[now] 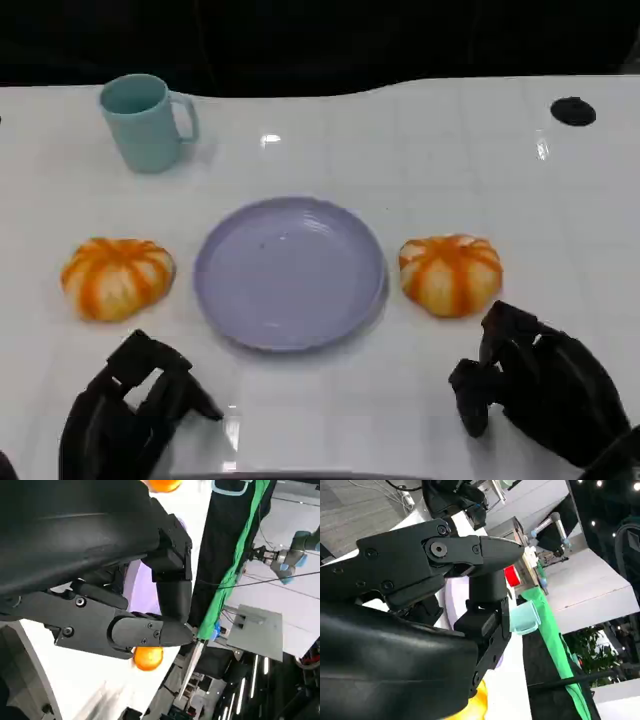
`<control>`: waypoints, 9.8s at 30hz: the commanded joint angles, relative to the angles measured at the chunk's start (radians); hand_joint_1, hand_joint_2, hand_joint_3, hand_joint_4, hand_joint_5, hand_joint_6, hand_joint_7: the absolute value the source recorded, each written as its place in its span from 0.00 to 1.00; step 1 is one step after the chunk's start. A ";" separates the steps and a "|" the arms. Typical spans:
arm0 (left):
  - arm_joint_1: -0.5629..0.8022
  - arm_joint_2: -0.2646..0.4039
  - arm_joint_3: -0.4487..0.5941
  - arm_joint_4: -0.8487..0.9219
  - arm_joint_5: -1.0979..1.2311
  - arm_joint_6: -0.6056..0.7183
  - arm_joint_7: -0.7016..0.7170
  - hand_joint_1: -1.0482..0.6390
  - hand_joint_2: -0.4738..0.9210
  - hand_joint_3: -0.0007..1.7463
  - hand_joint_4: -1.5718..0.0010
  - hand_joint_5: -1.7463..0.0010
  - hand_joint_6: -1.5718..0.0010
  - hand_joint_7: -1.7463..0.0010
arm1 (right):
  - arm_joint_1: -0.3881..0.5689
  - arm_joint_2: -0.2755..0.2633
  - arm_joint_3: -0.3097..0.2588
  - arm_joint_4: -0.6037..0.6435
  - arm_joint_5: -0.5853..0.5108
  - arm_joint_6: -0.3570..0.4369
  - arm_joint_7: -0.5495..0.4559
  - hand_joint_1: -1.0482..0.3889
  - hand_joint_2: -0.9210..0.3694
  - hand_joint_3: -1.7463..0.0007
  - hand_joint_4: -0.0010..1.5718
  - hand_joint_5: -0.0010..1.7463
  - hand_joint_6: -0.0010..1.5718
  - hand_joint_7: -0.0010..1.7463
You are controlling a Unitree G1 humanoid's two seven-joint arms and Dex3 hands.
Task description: Grasp the bread from the table and place it into the plate.
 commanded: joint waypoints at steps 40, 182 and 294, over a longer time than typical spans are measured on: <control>0.004 0.004 -0.001 -0.001 0.012 -0.013 0.011 0.30 1.00 0.16 0.62 0.00 0.69 0.13 | -0.031 -0.126 0.052 -0.054 -0.341 -0.403 -0.156 0.35 0.00 0.89 0.28 0.57 0.31 0.25; 0.060 -0.015 -0.014 -0.063 0.002 -0.002 0.015 0.32 1.00 0.16 0.63 0.00 0.69 0.14 | -0.801 0.006 0.692 0.711 -1.222 -0.447 -1.423 0.63 0.29 0.41 0.54 1.00 0.41 1.00; 0.036 -0.006 -0.015 -0.047 0.016 -0.001 0.022 0.32 1.00 0.16 0.62 0.00 0.69 0.13 | 0.034 -0.015 -0.014 -0.057 0.033 -0.060 -0.036 0.35 0.00 0.74 0.59 1.00 0.47 0.97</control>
